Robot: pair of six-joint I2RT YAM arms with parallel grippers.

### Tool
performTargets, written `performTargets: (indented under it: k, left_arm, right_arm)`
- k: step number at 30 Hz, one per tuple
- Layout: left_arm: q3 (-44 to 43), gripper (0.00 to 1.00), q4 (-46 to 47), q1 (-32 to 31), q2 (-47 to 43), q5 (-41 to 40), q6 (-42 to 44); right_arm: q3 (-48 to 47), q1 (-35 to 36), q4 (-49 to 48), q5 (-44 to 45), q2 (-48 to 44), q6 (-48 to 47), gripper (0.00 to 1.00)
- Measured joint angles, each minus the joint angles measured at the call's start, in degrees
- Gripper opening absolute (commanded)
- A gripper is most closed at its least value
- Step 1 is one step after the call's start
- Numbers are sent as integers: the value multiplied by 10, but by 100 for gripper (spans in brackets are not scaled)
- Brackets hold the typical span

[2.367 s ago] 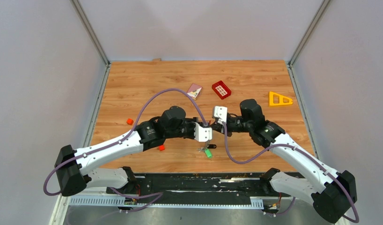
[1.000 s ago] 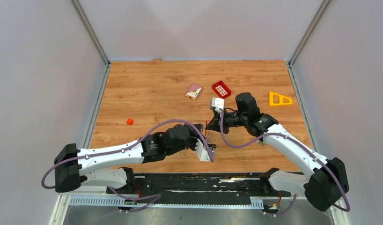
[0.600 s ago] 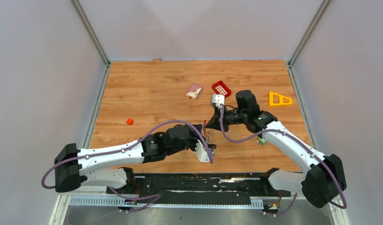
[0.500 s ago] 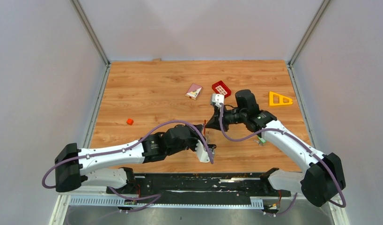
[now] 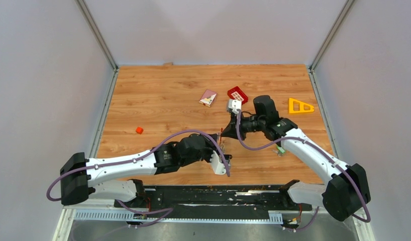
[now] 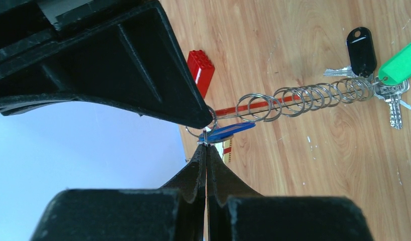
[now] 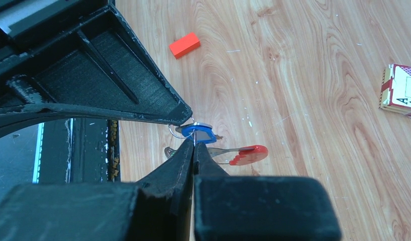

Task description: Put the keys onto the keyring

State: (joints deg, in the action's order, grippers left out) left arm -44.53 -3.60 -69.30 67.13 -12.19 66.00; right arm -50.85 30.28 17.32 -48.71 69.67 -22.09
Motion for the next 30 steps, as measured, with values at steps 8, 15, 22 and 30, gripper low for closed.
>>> performTargets:
  k: [8, 15, 22, 30]
  left_arm:
    - [-1, 0, -19, -1, 3, 7, 9]
    - [-13, 0, -36, 2, 5, 21, 4]
    - [-50, 0, -74, 33, 5, 74, -35]
    - [-66, 0, -88, 49, 7, 107, -64]
  right_arm:
    - [-5, -5, 0, -19, 0, 7, 0]
    - [-5, -10, 0, -30, 0, 14, 0]
    - [-5, -17, -1, -39, -8, 22, 0]
    - [-5, -20, -1, -44, -18, 30, 0]
